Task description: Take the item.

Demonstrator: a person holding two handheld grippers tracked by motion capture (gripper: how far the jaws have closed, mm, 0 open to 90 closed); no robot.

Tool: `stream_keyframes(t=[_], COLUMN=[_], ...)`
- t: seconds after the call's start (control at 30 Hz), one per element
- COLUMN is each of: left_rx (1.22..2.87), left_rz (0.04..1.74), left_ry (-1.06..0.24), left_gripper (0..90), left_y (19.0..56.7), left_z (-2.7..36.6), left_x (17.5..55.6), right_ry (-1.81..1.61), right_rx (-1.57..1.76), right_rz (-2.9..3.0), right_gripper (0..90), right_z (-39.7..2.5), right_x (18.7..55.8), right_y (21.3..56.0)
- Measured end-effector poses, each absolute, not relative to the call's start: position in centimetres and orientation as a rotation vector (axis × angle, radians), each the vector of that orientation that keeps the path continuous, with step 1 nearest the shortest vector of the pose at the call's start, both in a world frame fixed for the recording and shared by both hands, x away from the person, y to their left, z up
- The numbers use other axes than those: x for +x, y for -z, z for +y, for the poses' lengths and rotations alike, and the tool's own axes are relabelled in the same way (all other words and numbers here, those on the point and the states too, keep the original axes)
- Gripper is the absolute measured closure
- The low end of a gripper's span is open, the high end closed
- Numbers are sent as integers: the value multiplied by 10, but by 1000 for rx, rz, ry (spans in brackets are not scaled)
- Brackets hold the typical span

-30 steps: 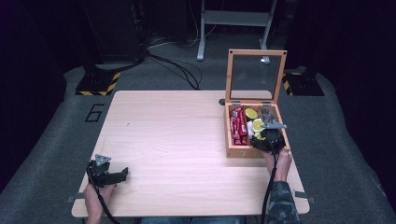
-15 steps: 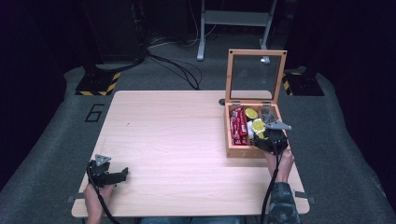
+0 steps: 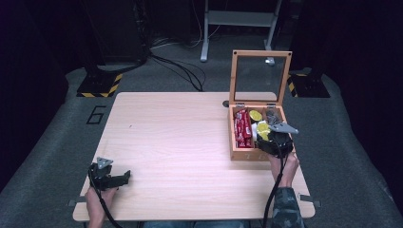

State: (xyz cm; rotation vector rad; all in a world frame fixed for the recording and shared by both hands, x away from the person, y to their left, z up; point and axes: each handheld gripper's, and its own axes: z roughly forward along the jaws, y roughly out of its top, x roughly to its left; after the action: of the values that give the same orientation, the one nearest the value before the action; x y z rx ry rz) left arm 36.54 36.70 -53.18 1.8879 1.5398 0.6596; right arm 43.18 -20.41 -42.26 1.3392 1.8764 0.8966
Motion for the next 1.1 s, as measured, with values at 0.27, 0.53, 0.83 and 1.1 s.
stream_keyframes(t=[0.27, 0.53, 0.83, 1.1], left_rx=[1887, 1888, 1888, 1888], left_rz=[1540, 1540, 1539, 1539], left_ry=[-660, -660, -660, -660], left_gripper=[18, 19, 19, 19], left_y=[532, 532, 532, 532], left_z=[367, 367, 367, 367], left_x=[365, 365, 365, 365], right_ry=[-945, -971, -1003, -1031], right_rx=[1305, 1255, 1220, 1199], right_rz=[1868, 1877, 1897, 1911], right_gripper=[375, 376, 376, 376], right_z=[-191, -177, -163, -150], right_x=[423, 416, 412, 409], right_y=[411, 403, 400, 398])
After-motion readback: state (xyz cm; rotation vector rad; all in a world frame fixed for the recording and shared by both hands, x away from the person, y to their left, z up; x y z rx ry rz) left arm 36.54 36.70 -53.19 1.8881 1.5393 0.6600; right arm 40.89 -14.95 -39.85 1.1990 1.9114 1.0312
